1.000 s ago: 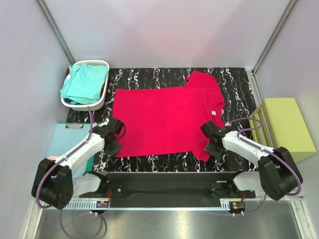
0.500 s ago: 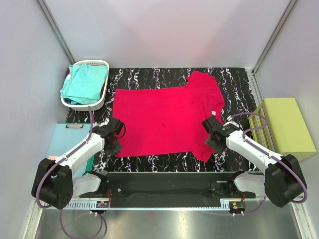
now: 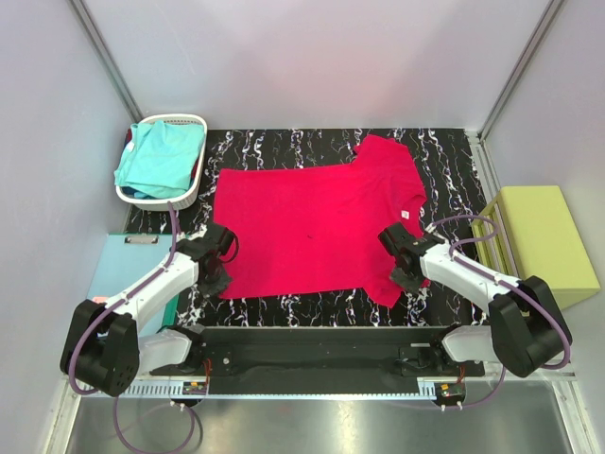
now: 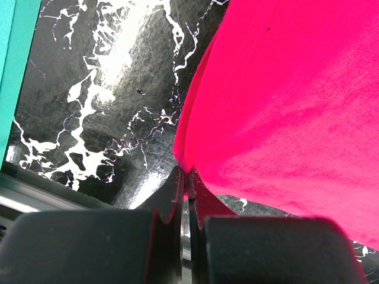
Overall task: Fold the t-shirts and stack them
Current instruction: Grap the side of the flattened tshirt closest away from the robot with both arms
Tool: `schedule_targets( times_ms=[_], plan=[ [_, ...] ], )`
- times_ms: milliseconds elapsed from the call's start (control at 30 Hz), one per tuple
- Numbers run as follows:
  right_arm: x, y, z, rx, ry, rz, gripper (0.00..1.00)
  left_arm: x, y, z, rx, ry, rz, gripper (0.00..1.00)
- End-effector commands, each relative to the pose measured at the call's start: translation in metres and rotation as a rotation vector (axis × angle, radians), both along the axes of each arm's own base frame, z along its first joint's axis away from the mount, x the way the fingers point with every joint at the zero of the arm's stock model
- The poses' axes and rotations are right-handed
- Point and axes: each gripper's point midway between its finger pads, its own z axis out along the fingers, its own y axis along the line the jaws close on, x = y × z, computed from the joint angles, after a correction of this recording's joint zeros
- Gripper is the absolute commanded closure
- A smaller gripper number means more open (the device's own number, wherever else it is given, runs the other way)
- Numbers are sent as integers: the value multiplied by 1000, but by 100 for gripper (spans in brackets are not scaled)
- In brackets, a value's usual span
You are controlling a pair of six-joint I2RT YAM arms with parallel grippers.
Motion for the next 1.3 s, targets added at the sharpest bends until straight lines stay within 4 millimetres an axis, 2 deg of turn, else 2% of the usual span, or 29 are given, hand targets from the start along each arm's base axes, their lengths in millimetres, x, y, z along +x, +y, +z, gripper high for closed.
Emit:
schedule_targets(
  times_ms=[0,100,333,367,400,567,733,1100,1267],
  plan=[
    [7,-1,2,-17,-33,-2,68,10,-6,6,-23,-28,-11,100],
    [6,-2,2,-15,-33,-4,77,10,-6,6,-26,-27,-12,100],
    [1,-4,-2,-18,-21,-10,80,11,-7,6,-28,-30,-15,100],
    [-1,-5,-3,-20,-13,-10,78,11,-7,6,-29,-29,-17,100],
    [-1,-4,-4,-19,-9,-10,68,12,-7,6,-29,-29,-17,100],
    [0,-1,-3,-10,-2,-11,50,11,-7,6,-30,-27,-17,100],
    [1,1,-8,-22,30,-9,48,11,-8,5,-33,-26,-18,100],
    [1,2,-15,-27,53,3,72,11,-9,6,-40,-30,-23,100],
    [1,1,-15,-31,54,10,79,12,-10,6,-42,-27,-25,100]
  ],
)
